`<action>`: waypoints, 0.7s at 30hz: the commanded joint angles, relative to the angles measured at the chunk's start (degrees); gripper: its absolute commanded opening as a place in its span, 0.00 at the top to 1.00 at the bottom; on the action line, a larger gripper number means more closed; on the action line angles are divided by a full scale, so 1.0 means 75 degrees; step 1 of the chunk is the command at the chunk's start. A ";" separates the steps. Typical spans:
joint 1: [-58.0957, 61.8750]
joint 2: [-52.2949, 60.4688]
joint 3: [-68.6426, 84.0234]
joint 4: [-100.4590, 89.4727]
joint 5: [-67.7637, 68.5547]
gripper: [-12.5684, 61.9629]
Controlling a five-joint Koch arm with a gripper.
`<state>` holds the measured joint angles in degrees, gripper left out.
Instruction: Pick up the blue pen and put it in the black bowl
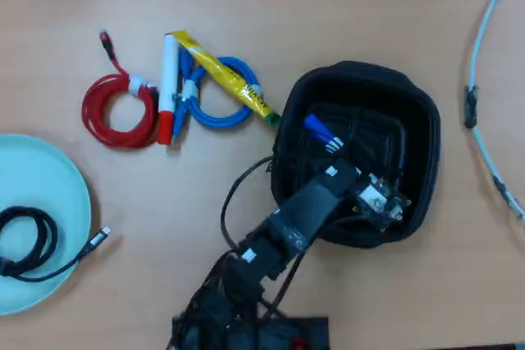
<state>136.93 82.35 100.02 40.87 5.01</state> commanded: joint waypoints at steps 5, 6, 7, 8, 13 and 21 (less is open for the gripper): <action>0.0000 0.0070 -0.0211 -0.0609 -0.0129 0.49; 0.0000 0.0070 -0.0188 -0.0609 -0.0129 0.44; -0.0012 0.0082 -0.0188 -0.0609 -0.0117 0.40; -0.0012 0.0082 -0.0188 -0.0609 -0.0117 0.35; -0.0023 0.0082 -0.0152 -0.0574 -0.0035 0.17; -0.0023 0.0949 0.0000 -0.0387 -0.0105 0.17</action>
<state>136.76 83.58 101.78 39.73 4.39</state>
